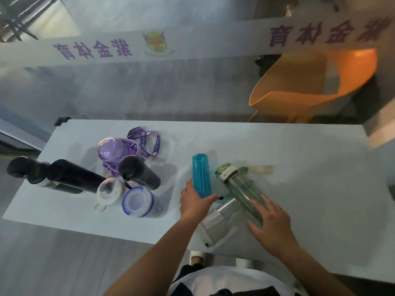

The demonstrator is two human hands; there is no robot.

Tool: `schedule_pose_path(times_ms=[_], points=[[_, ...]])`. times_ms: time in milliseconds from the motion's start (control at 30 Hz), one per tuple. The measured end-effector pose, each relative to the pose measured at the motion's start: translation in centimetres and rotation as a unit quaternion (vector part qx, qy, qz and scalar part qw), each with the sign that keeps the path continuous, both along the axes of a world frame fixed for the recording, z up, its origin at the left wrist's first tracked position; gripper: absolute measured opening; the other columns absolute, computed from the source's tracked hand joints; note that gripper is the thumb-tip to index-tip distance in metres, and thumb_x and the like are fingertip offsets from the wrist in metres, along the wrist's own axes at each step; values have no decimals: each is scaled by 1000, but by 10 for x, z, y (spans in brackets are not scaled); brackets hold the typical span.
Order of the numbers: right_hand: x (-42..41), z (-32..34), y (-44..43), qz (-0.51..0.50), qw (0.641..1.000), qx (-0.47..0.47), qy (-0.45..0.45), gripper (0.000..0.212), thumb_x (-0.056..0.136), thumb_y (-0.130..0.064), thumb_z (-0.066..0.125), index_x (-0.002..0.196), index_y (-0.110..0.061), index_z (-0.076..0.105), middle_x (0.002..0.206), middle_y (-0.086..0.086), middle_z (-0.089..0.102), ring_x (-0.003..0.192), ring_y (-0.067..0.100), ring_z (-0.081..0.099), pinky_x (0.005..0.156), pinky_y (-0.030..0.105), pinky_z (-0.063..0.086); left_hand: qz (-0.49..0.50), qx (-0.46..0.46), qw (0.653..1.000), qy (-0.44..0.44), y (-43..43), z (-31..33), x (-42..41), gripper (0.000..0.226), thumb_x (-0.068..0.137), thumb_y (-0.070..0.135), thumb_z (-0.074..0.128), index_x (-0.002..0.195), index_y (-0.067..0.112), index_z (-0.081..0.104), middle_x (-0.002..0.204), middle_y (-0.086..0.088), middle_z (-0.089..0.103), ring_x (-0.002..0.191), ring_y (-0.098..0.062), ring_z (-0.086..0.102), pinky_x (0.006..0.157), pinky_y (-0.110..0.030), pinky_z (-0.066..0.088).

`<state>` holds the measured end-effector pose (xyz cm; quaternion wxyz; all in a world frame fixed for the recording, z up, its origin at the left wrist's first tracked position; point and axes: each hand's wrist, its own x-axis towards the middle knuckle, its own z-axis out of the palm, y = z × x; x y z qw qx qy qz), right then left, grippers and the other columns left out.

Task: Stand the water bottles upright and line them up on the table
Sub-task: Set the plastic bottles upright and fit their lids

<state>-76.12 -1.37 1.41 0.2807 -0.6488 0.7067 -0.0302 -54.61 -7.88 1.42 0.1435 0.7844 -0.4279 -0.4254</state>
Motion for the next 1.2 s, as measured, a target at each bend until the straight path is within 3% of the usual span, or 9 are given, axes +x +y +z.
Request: schedule_pose_path(times_ms=[100, 200, 400, 633, 733, 800, 867, 1200], points=[[-8, -2, 11, -23, 1000, 7, -2, 68, 82, -48, 62, 145, -34, 38, 156, 3, 29, 143, 24, 26, 113, 42, 21, 37, -2, 999, 28, 3, -18, -2, 97, 67, 43, 83, 144, 32, 25, 127, -2, 46, 107, -21, 56, 92, -45, 55], [-10, -3, 19, -38, 999, 5, -7, 68, 83, -46, 62, 145, -34, 37, 158, 2, 26, 144, 22, 21, 113, 42, 19, 76, -14, 995, 64, 4, -23, -3, 81, 73, 28, 82, 138, 24, 34, 117, -2, 52, 95, -15, 60, 80, -34, 56], [-9, -4, 20, -25, 1000, 11, -6, 70, 86, -48, 57, 149, -35, 28, 161, 3, 15, 147, 23, 9, 116, 42, 13, 109, -49, 989, 85, -2, -19, 2, 86, 74, 20, 82, 142, 26, 31, 129, -4, 43, 103, -19, 59, 93, -40, 56], [-7, -8, 7, -19, 999, -14, 39, 71, 80, -45, 60, 146, -39, 32, 157, 5, 26, 144, 26, 18, 113, 46, 17, 94, -84, 992, 18, -17, -1, 1, 86, 72, 20, 83, 141, 31, 33, 129, -2, 39, 118, -22, 47, 102, -43, 49], [-9, -9, -1, -19, 998, -16, 62, 71, 76, -34, 66, 142, -41, 40, 148, 6, 42, 136, 27, 35, 105, 48, 27, 89, -92, 992, 0, -22, 5, 1, 84, 70, 21, 81, 139, 33, 35, 126, -1, 39, 121, -23, 44, 102, -43, 48], [-11, -14, -4, -34, 998, -30, 54, 73, 67, -24, 74, 135, -37, 51, 132, 8, 58, 120, 31, 52, 94, 48, 39, 83, -100, 991, -13, -24, 9, 1, 81, 71, 21, 80, 139, 32, 36, 127, -2, 41, 121, -23, 42, 102, -42, 46], [-13, -17, -7, -45, 996, -50, 56, 73, 63, -18, 77, 132, -34, 56, 123, 8, 63, 110, 32, 58, 87, 45, 44, 74, -115, 990, -36, -27, 14, 3, 79, 71, 22, 80, 138, 31, 38, 127, -3, 42, 120, -22, 41, 102, -42, 45], [-21, -23, -17, -69, 996, -36, 36, 70, 85, -23, 56, 147, -39, 29, 143, 0, 45, 127, 25, 43, 100, 42, 39, -27, -183, 975, -123, -50, 44, 15, 73, 69, 30, 80, 133, 26, 44, 123, 0, 50, 114, -22, 43, 91, -34, 44]])
